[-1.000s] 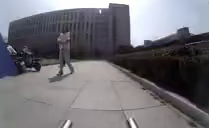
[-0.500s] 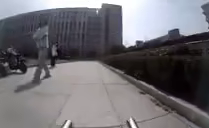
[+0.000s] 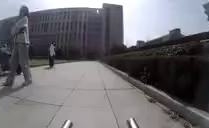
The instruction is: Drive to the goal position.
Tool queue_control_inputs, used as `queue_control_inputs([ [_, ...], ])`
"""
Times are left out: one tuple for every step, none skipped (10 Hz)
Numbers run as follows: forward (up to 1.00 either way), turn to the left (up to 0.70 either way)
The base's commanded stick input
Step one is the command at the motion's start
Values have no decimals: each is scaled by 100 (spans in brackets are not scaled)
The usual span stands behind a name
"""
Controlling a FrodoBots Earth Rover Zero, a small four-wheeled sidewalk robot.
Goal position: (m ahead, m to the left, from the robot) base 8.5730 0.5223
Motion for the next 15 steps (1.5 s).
queue_control_inputs([
  [70, 1],
  [70, 1],
  [70, 1],
  [70, 1],
  [70, 1],
  [70, 1],
  [70, 1],
  [70, 0],
  [70, -2],
  [70, -4],
  [70, -7],
  [70, -9],
  [70, -11],
  [70, -10],
  [70, -8],
])
